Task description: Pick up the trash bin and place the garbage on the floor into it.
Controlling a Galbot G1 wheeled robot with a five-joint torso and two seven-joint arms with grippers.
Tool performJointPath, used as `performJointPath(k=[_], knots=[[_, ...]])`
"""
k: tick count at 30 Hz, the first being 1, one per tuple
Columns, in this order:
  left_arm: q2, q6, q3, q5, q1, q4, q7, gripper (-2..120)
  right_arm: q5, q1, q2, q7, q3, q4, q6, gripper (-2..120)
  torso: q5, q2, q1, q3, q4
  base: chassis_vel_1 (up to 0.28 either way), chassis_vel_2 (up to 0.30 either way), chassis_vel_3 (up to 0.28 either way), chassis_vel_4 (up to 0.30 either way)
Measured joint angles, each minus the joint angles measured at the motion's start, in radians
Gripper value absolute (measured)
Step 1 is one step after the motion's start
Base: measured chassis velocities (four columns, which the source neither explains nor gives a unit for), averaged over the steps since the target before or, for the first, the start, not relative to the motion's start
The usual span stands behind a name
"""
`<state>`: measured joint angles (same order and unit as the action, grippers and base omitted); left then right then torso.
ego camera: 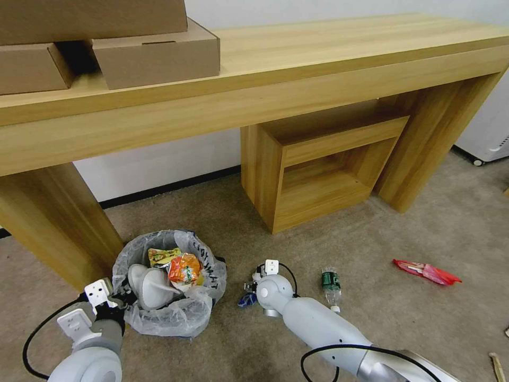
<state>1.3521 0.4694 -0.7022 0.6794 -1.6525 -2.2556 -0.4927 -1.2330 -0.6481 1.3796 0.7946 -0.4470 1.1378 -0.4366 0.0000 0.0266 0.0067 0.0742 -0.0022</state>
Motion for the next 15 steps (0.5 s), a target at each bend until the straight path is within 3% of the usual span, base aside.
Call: performJointPath(k=[5, 8, 13, 15], knots=[[-0.001, -0.005, 0.0, 0.001, -0.001, 0.0, 0.001, 1, 0.022, 0.002, 0.006, -0.016, -0.005, -0.02, 0.009, 88, 0.0, 0.0, 0.0, 0.0, 0.0, 0.0, 0.0, 0.0, 0.0], [0.0, -0.01, 0.004, 0.001, 0.001, 0.0, 0.004, 1, 0.054, 0.002, 0.007, -0.031, -0.011, -0.029, 0.021, 71, 0.0, 0.0, 0.0, 0.0, 0.0, 0.0, 0.0, 0.0, 0.0], [-0.001, -0.012, 0.005, 0.001, 0.004, 0.001, 0.004, 1, 0.072, 0.001, 0.006, -0.037, -0.017, -0.029, 0.026, 60, 0.0001, 0.0, 0.0, 0.0, 0.0, 0.0, 0.0, 0.0, 0.0], [0.0, -0.016, 0.007, 0.001, 0.004, 0.004, 0.005, 1, 0.086, -0.001, 0.004, -0.044, -0.021, -0.031, 0.031, 48, 0.0, 0.0, 0.0, 0.0, 0.0, 0.0, 0.0, 0.0, 0.0]])
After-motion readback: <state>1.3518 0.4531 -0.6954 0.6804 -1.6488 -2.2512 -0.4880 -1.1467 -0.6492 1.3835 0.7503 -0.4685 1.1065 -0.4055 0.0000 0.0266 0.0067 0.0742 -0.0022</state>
